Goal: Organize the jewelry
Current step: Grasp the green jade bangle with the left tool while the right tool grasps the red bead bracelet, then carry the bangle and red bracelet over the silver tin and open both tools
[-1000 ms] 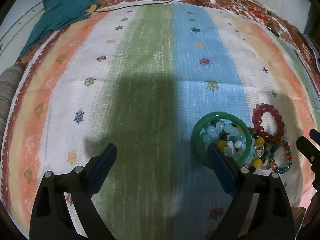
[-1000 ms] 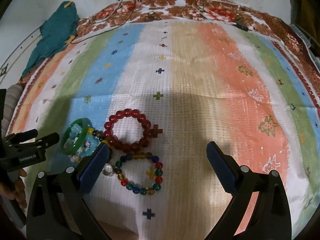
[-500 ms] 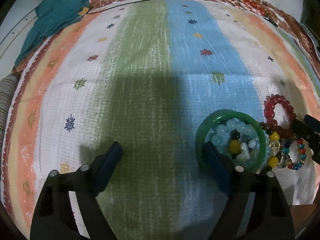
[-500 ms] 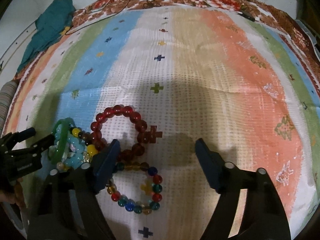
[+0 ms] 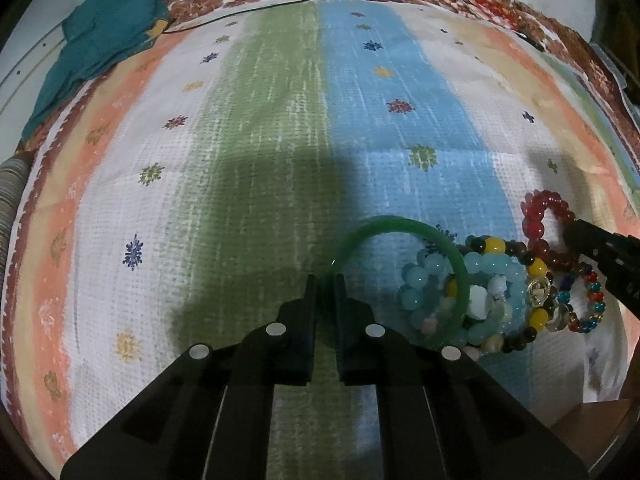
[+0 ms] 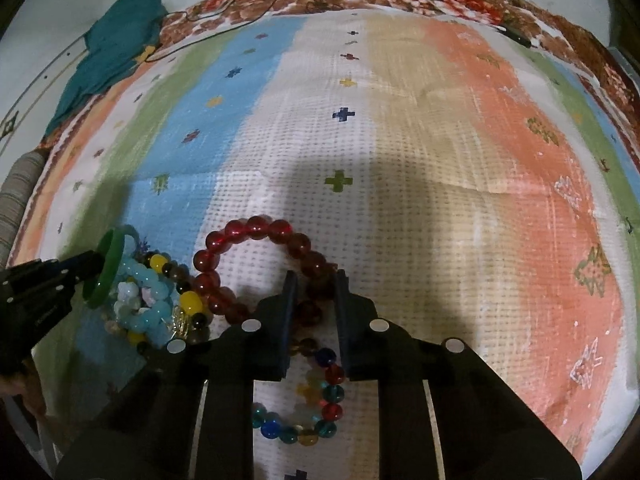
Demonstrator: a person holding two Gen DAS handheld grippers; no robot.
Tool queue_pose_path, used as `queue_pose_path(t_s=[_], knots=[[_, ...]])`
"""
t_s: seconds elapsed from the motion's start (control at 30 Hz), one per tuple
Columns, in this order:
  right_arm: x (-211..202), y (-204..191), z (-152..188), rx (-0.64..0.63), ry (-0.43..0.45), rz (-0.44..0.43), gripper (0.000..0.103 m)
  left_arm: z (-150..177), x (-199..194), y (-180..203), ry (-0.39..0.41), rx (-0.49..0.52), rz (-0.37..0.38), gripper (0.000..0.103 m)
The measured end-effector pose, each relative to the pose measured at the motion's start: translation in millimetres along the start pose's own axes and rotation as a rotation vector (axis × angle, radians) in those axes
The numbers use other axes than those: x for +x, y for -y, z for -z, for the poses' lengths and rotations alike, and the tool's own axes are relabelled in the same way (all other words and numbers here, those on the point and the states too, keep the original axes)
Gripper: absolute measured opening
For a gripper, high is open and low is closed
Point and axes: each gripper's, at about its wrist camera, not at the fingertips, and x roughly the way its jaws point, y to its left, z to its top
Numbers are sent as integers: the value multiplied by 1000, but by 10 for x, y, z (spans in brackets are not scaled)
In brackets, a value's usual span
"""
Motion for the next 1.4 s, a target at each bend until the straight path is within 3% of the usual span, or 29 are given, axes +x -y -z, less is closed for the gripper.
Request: queue_pose_path(t_s=[0.13, 0.53, 0.73, 1.4], knots=[[-54, 14, 0, 7, 18, -2, 14, -7, -85, -28, 13, -5, -21, 6], [-384, -122, 17, -32, 75, 28, 14, -12, -462, 28, 80, 6, -11, 7], [-604, -134, 58, -43, 111, 45, 14, 0, -639, 154, 122, 63, -32, 7], [-1094, 12, 262, 19, 192, 69, 14, 103, -1036, 313, 181, 58, 26, 7]])
